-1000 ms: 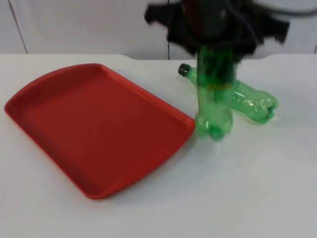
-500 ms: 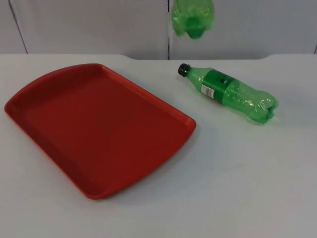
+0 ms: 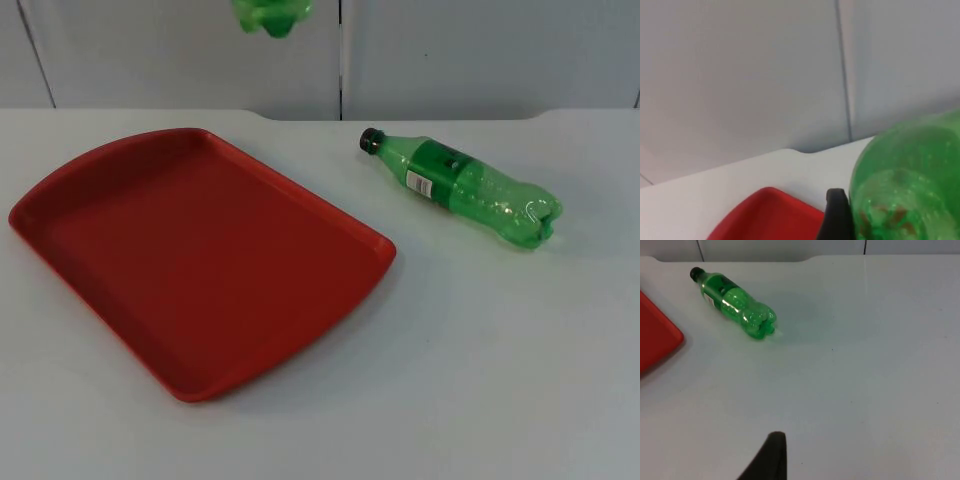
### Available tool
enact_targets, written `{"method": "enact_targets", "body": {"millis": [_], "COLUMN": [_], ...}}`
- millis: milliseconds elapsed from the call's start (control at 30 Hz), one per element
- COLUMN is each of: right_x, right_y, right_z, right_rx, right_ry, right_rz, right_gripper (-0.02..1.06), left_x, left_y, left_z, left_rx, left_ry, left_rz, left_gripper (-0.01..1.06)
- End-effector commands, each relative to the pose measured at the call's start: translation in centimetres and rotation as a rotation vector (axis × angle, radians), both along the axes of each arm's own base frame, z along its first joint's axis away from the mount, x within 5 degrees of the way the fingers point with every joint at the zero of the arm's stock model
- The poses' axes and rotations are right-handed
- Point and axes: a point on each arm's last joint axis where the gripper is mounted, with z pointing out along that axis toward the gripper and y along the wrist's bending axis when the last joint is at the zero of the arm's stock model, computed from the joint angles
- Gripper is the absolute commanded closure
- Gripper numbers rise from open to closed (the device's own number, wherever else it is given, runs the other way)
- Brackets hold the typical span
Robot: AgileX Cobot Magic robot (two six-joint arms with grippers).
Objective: Place the bottle upright on the tray.
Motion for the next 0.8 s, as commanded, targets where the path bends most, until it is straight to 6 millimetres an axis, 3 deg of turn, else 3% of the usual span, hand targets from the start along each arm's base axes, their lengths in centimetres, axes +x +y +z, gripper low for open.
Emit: {"method": "enact_targets", "body": {"millis": [0,267,767], "right_x": [0.0,0.0,0.0], "right_y": [0.0,0.0,0.0], "right_z": [-0.2,-0.2,-0.2], "right_rx": [-0.008,-0.008,-0.008], "right_ry": [-0.001,-0.001,-0.001], "right_rz": [-0.001,-0.001,-0.001], "right_gripper": [0.00,0.00,0.00], "left_x": [0.5,0.8,1.0], "left_y": [1.9,6.0,14.4], "left_z": [0.6,-0.2,-3.8], "left_rx": [-0.050,-0.166,-0.264], "left_ry": [-0.057,-0.163,-0.279], "left_rz": [0.004,-0.010,0.037], "left_gripper": [1.05,1.05,1.05]}}
